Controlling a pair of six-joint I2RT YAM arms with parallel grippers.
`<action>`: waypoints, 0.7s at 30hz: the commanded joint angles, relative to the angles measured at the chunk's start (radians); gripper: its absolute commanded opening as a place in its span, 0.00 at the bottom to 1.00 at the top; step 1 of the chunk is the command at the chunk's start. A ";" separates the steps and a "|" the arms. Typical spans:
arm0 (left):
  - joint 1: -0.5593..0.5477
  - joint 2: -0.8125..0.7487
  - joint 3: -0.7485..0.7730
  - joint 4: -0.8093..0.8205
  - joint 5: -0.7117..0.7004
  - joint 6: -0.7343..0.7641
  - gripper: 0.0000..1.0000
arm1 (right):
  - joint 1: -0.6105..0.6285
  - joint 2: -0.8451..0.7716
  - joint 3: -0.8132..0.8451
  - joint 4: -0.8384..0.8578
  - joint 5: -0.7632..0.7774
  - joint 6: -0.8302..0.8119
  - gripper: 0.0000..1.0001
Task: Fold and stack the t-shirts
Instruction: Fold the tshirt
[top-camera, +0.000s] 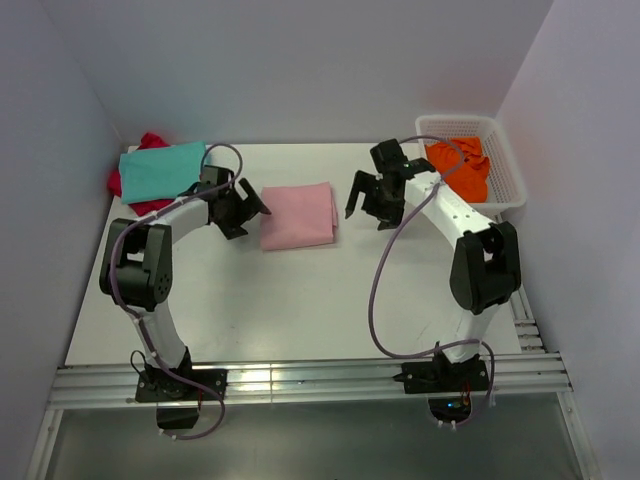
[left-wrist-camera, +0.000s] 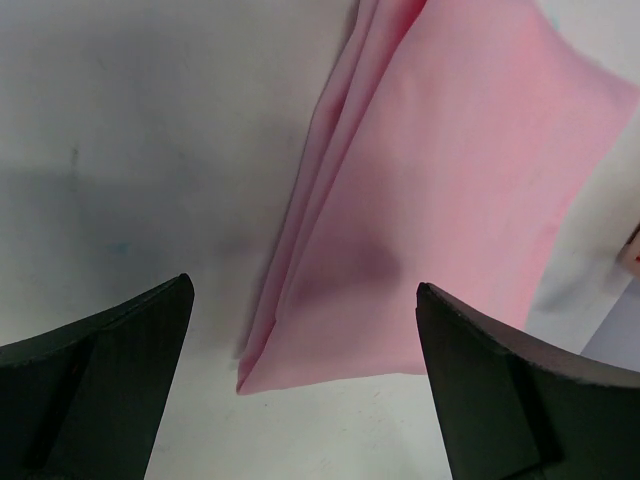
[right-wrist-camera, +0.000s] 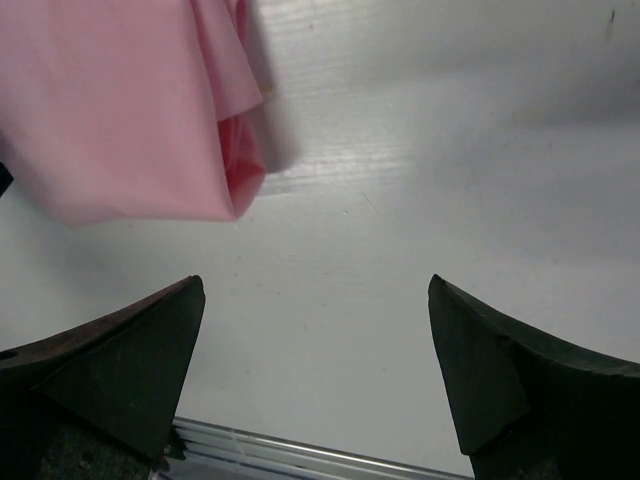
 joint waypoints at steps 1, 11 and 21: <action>-0.034 0.000 -0.039 0.187 0.045 0.026 0.99 | -0.007 -0.092 -0.090 0.030 0.008 -0.018 1.00; -0.120 0.170 0.001 0.277 0.052 -0.036 0.98 | -0.052 -0.240 -0.253 0.008 0.005 -0.047 1.00; -0.143 0.247 0.045 0.291 0.036 -0.065 0.10 | -0.147 -0.309 -0.355 0.016 -0.012 -0.079 1.00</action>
